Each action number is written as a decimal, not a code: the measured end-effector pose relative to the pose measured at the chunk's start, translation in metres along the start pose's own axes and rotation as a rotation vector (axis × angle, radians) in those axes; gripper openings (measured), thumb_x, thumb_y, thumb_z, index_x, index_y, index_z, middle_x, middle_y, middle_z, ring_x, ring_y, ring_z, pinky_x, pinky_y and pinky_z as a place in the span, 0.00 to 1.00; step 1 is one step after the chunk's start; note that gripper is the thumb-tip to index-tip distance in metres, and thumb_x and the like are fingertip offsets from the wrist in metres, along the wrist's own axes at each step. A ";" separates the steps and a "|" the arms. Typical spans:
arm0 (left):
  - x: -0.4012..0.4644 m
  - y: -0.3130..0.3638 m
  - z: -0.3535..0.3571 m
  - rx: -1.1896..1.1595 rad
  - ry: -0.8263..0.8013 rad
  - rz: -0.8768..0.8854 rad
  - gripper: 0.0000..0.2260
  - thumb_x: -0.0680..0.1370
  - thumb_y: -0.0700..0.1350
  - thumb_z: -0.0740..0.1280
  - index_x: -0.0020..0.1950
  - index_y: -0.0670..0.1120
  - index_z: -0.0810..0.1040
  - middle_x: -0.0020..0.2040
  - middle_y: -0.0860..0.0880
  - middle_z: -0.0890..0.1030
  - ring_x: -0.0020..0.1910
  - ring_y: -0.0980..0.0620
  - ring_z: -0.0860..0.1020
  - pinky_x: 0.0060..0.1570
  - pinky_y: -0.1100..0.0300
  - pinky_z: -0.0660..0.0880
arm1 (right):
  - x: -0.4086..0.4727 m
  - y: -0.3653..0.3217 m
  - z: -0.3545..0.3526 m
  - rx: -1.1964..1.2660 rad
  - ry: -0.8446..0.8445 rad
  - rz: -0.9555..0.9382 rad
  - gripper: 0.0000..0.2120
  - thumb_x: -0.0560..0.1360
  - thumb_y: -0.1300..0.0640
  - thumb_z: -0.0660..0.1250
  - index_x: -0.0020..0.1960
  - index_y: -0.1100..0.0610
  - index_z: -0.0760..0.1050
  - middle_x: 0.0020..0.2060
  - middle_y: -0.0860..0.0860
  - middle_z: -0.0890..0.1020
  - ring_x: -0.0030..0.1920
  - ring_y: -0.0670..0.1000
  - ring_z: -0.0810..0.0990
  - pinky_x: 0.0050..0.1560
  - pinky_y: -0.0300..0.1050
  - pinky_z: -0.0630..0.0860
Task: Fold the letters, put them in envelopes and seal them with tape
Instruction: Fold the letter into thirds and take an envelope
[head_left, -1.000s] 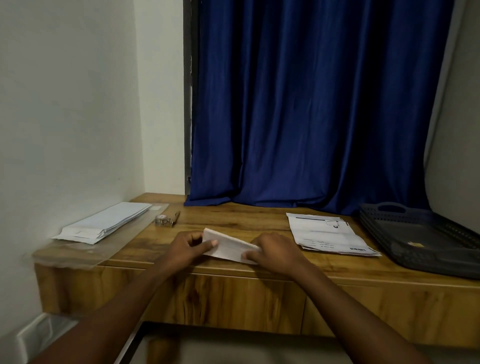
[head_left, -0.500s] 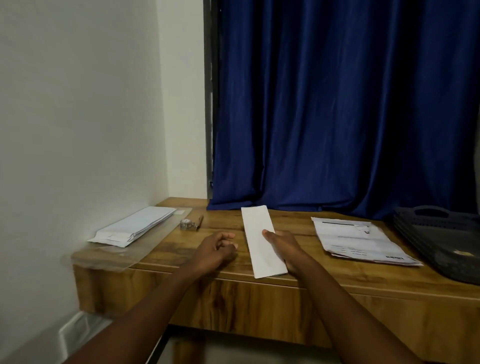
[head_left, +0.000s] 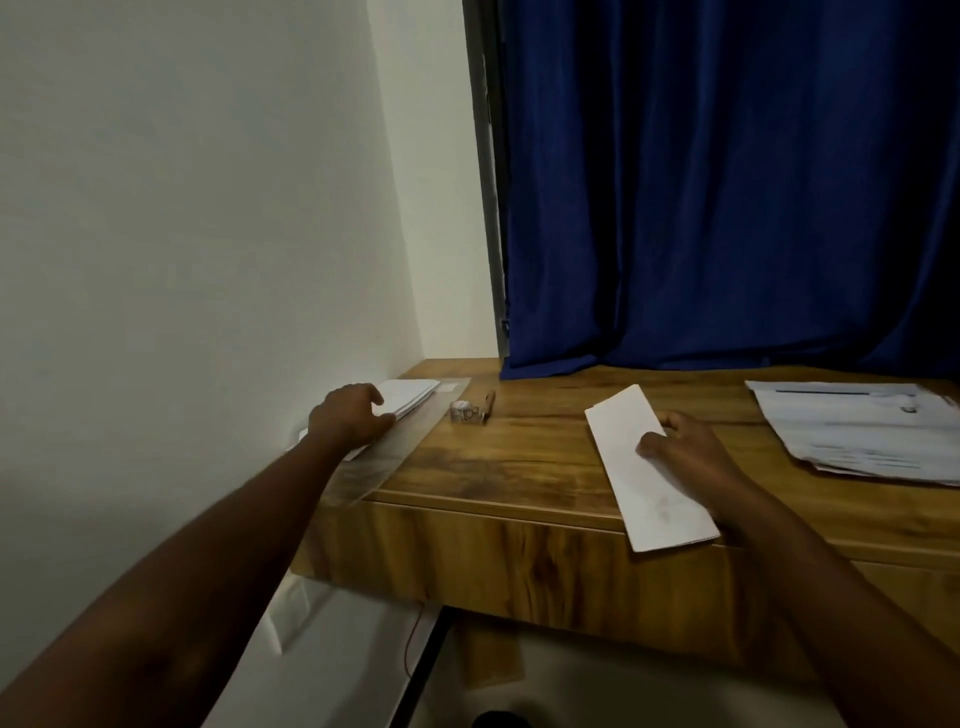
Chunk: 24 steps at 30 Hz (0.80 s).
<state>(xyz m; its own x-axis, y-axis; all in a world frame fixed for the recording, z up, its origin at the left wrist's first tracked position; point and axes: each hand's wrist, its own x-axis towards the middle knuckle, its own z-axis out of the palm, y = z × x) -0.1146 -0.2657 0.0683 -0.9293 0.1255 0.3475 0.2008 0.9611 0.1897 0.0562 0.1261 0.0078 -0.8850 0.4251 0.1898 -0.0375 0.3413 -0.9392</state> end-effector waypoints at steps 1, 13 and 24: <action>0.005 -0.006 0.003 0.054 -0.024 -0.023 0.21 0.78 0.61 0.70 0.66 0.50 0.79 0.67 0.48 0.79 0.66 0.45 0.76 0.63 0.49 0.75 | 0.000 0.002 -0.001 0.000 0.001 -0.008 0.14 0.77 0.58 0.70 0.61 0.50 0.72 0.45 0.43 0.77 0.43 0.43 0.77 0.36 0.40 0.70; 0.031 -0.011 0.019 0.248 -0.116 -0.093 0.16 0.83 0.50 0.63 0.66 0.43 0.75 0.65 0.41 0.78 0.62 0.42 0.78 0.57 0.52 0.76 | 0.002 0.010 -0.003 0.069 -0.022 -0.047 0.15 0.79 0.56 0.70 0.63 0.47 0.71 0.47 0.41 0.79 0.46 0.46 0.82 0.36 0.40 0.74; 0.037 -0.012 0.016 0.009 0.039 -0.239 0.14 0.77 0.48 0.72 0.56 0.40 0.79 0.54 0.41 0.82 0.54 0.39 0.81 0.52 0.52 0.78 | -0.002 0.007 -0.004 0.117 -0.038 -0.023 0.15 0.79 0.58 0.70 0.64 0.48 0.72 0.48 0.43 0.81 0.47 0.49 0.84 0.37 0.42 0.77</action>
<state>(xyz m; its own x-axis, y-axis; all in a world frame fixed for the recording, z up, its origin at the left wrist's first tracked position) -0.1563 -0.2690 0.0644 -0.9373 -0.1148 0.3292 -0.0258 0.9644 0.2630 0.0598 0.1308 0.0017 -0.9003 0.3853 0.2025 -0.1097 0.2492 -0.9622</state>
